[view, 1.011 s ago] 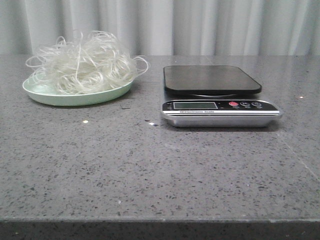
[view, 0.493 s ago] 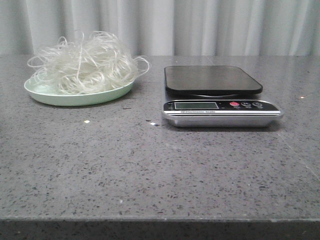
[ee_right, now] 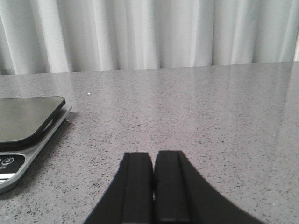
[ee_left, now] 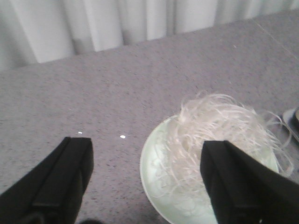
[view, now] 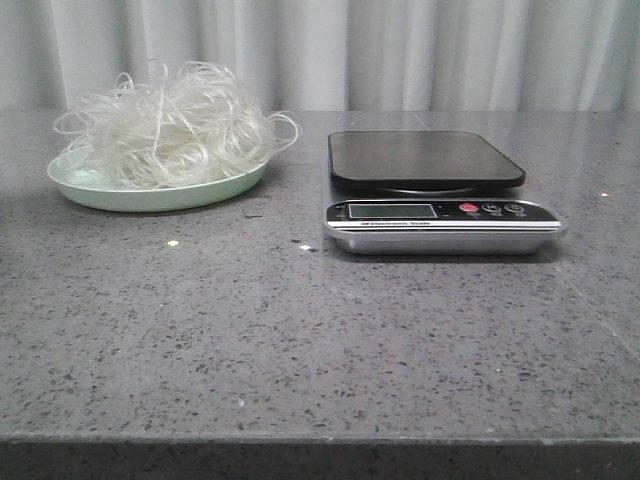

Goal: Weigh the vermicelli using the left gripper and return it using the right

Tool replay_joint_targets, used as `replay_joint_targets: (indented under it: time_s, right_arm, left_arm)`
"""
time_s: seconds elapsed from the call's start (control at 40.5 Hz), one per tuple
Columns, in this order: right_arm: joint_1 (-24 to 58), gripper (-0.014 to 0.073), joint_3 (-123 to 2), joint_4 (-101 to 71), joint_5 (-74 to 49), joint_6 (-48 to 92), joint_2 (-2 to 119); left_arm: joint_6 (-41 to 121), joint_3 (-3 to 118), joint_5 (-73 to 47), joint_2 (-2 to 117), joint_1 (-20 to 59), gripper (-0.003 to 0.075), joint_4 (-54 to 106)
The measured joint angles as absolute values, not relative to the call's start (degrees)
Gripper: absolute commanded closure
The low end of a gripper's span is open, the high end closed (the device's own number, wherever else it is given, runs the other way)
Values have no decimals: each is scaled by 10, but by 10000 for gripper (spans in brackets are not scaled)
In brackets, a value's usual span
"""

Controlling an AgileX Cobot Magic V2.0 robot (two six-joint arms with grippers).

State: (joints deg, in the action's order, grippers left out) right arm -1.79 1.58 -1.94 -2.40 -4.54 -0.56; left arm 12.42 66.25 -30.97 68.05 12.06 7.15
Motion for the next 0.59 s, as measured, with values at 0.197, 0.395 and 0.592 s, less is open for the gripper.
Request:
replay_joint_targets:
  time_s: [0.197,0.395,0.592]
  right_arm:
    - [-18,442,16,-19,-24,-45,-6]
    - [-18,442,16,-19,-24,-45,-6]
    - [-18,442,16,-19,-24,-45,-6]
  left_arm:
    - [238,732,-380,796,121,78,202]
    - [261,786,-424,896,122,78,229]
    - [269,810,-428,970,122,78,268]
